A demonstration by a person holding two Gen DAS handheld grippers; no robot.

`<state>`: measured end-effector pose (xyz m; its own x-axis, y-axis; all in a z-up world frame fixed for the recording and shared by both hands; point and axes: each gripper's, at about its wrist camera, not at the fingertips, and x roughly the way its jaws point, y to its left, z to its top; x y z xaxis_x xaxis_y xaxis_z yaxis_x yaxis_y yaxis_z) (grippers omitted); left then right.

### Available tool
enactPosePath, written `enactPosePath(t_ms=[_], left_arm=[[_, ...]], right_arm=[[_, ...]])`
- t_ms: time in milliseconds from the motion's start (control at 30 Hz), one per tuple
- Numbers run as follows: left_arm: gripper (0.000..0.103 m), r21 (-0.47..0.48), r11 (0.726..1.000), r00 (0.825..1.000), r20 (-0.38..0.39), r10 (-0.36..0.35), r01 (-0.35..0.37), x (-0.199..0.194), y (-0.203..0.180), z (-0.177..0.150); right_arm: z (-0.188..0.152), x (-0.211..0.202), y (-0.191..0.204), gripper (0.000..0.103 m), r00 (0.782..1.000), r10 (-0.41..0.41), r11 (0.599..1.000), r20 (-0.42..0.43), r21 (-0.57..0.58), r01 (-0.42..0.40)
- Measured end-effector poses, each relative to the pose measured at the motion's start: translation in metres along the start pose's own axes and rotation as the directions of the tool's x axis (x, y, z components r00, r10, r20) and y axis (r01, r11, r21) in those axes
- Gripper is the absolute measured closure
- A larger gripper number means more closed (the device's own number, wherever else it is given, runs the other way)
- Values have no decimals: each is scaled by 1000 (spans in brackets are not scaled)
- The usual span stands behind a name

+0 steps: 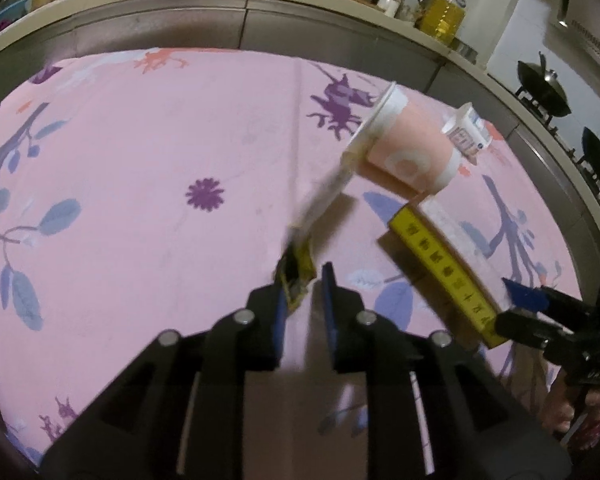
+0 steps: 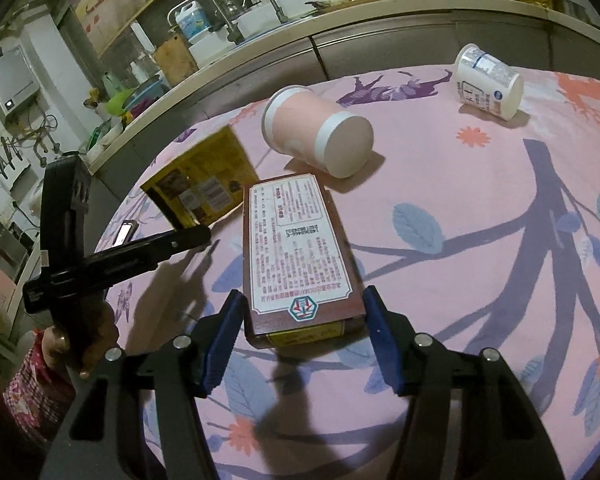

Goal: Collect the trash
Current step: 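Grasp the brown-and-yellow box with the right tool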

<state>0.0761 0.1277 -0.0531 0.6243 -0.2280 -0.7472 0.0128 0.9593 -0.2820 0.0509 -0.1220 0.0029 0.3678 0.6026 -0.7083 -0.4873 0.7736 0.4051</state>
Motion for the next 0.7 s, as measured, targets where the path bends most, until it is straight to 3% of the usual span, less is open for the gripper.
enactPosePath(t_ms=[100,700], left_arm=[[100,1,1000,1000,3,-9,9,-2,-1,0],[101,-85,992,995,63,-83,88,-52,5,-11]], right_arm=[[-2,-3,2,45,1000,11,1000,4,5,-11],[-3,-27,-7,46,988,144,981,51,121,-149]])
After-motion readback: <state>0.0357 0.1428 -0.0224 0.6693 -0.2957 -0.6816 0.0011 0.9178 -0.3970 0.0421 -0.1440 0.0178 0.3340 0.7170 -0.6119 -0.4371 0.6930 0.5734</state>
